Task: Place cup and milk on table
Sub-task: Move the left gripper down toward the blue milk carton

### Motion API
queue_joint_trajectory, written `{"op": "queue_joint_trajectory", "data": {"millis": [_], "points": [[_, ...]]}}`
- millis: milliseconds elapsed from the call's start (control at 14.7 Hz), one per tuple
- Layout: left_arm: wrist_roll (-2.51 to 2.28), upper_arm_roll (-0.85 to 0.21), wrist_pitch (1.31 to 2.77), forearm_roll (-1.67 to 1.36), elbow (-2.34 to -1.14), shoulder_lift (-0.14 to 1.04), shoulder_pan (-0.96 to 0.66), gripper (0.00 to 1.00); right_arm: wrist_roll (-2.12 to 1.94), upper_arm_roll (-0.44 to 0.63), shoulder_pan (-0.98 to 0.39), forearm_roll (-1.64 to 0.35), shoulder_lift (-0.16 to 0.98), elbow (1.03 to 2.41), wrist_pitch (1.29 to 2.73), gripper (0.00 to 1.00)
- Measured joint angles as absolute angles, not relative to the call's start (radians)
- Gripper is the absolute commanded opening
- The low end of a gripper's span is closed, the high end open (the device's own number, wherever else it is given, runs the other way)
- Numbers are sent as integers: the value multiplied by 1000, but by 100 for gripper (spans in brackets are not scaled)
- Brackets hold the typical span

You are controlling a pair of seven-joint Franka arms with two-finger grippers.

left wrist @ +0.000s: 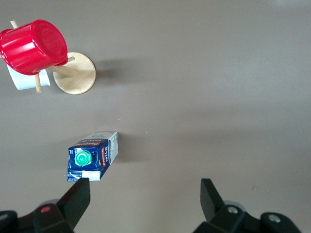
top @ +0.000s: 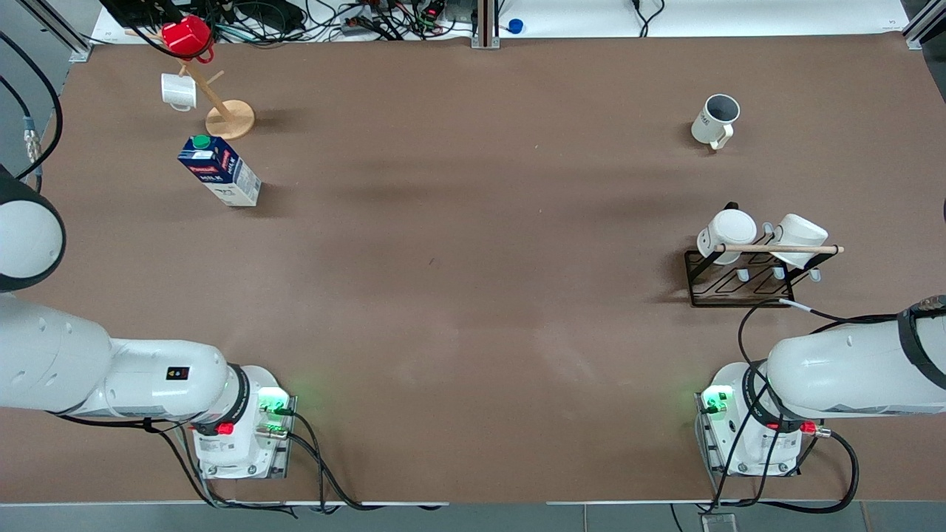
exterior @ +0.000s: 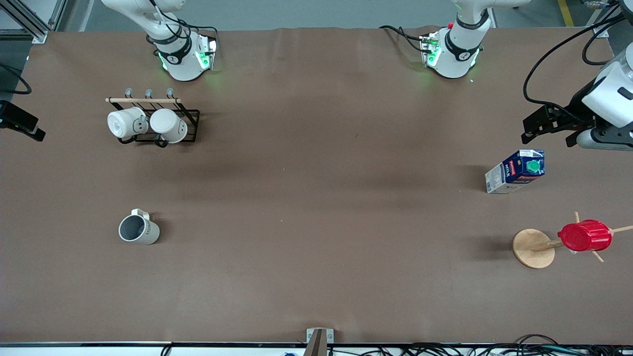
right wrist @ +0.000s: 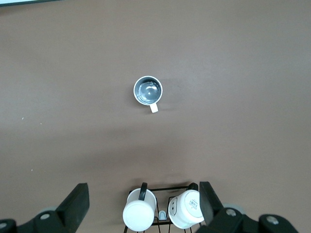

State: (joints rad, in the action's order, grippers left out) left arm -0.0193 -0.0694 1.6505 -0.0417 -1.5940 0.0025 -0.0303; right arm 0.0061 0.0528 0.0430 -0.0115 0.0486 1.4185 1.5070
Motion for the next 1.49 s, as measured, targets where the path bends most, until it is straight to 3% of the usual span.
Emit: {"op": "queue_joint_trajectory", "data": {"millis": [1222, 1493], "points": [[-19, -68, 1675, -39, -1654, 13, -6, 100, 6, 53, 43, -12, 50, 1419, 1508, 100], [-18, -67, 1760, -39, -1746, 14, 39, 100, 6, 52, 43, -20, 136, 1429, 1632, 100]]}}
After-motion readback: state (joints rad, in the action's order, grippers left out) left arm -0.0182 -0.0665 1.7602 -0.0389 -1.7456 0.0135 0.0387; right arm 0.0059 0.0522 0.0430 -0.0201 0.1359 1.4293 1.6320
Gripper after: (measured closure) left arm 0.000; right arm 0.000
